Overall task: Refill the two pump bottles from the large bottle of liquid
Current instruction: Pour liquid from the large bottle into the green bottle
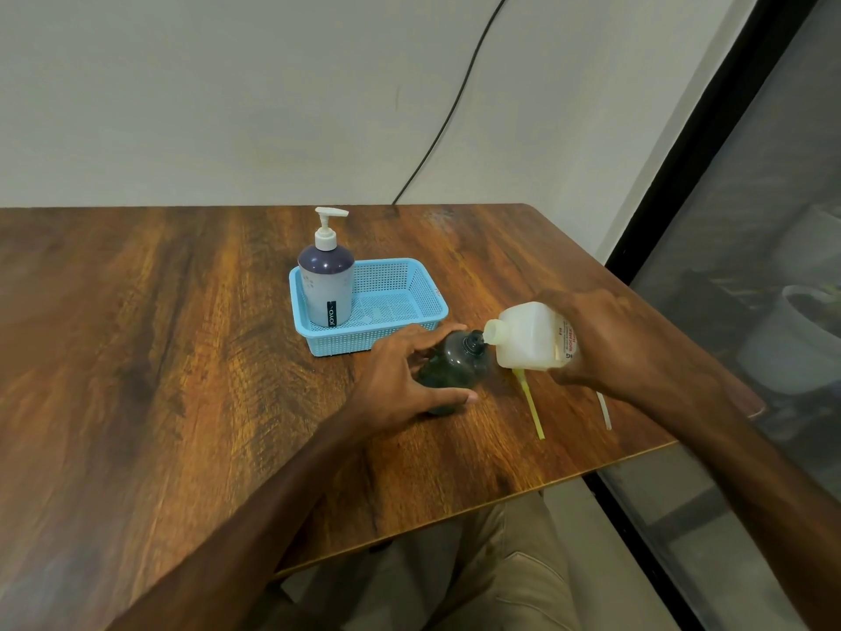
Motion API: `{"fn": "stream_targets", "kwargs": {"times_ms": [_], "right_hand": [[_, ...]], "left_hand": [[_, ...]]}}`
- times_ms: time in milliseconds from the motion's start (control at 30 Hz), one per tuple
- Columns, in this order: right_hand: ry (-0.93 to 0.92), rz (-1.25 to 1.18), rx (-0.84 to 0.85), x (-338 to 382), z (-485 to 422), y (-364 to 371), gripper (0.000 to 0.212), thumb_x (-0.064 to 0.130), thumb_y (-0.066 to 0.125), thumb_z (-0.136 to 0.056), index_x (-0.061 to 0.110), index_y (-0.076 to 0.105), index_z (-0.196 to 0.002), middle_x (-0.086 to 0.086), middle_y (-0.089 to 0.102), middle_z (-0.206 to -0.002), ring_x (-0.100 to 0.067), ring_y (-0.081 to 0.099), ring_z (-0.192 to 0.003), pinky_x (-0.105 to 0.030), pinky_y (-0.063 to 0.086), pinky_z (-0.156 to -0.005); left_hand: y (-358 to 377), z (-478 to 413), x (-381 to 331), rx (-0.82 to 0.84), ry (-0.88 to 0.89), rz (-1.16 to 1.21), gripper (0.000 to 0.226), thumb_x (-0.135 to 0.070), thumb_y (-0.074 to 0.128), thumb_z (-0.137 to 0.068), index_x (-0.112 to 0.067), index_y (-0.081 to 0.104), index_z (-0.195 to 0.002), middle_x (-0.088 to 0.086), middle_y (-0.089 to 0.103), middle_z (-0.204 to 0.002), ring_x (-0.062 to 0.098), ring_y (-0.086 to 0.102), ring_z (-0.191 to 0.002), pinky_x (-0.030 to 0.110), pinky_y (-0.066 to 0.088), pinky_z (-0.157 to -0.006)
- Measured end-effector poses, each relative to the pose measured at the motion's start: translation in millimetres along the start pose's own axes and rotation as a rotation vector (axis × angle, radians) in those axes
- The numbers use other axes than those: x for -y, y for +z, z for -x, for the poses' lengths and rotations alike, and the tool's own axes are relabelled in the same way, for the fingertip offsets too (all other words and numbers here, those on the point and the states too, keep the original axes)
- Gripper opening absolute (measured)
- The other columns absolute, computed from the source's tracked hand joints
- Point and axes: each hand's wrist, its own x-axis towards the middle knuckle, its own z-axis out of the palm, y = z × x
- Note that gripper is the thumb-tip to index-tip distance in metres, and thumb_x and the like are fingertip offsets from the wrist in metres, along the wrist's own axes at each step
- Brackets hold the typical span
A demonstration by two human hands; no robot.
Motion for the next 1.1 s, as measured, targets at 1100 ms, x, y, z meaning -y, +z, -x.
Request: {"fn": "stream_targets", "kwargs": {"times_ms": [1100], "right_hand": [[0.109, -0.072, 0.107, -14.5, -6.4, 13.6, 0.073, 0.026, 0.077, -0.086, 0.016, 0.040, -0.148, -0.002, 0.049, -0.146, -0.019, 0.049, -0.130, -0.026, 0.036, -0.105]], "left_hand": [[0.2, 0.0, 1.1, -0.006, 0.034, 0.004, 0.088, -0.059, 0.093, -0.067, -0.043, 0.056, -0.145, -0.016, 0.064, -0.128, -0.004, 0.057, -0.120, 0.011, 0.053, -0.092]]}}
